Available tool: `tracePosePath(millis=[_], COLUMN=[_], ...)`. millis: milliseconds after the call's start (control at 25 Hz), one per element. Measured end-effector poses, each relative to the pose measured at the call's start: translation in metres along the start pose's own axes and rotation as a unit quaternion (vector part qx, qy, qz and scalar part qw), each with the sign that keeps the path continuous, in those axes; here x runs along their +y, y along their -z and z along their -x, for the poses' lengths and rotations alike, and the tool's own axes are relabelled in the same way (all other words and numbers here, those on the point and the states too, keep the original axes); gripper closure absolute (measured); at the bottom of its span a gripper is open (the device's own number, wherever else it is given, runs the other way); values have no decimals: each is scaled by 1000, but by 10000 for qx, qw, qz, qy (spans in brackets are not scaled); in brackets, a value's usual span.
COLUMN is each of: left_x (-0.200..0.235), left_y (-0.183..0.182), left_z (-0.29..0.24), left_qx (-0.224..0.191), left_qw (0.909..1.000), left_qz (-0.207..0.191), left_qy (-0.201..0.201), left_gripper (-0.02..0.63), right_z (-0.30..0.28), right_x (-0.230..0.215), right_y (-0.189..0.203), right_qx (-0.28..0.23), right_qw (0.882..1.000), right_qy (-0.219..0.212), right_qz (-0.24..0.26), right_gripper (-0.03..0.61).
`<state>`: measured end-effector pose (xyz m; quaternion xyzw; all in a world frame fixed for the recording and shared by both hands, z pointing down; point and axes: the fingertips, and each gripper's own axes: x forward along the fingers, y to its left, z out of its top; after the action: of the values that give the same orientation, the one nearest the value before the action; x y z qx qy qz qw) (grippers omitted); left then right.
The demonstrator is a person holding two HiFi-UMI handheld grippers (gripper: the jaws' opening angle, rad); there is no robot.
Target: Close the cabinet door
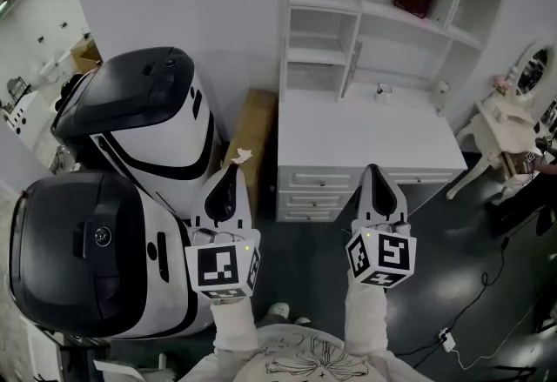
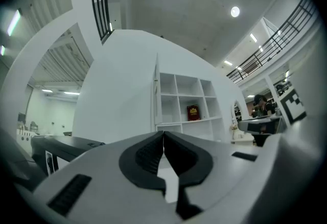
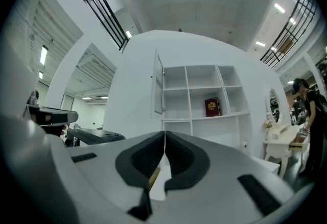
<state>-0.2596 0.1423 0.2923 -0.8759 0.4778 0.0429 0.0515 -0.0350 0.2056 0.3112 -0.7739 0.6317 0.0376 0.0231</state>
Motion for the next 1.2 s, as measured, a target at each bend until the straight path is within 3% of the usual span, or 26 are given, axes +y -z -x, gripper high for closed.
tracePosePath(millis=[720,1200], left_x=[31,44], left_y=[31,42], left_z=[-37,-103], left_qx=[250,259], left_qw=[9996,9995], left_qz=[55,13], left_qy=[147,-194], left_gripper=[609,609], right_z=[-41,-124], right_x=[20,11], right_y=[26,28], right_qx=[149,86], right_qw=[9997,9996], right_qy=[120,-239], right_qz=[-182,-100], right_gripper=[574,573])
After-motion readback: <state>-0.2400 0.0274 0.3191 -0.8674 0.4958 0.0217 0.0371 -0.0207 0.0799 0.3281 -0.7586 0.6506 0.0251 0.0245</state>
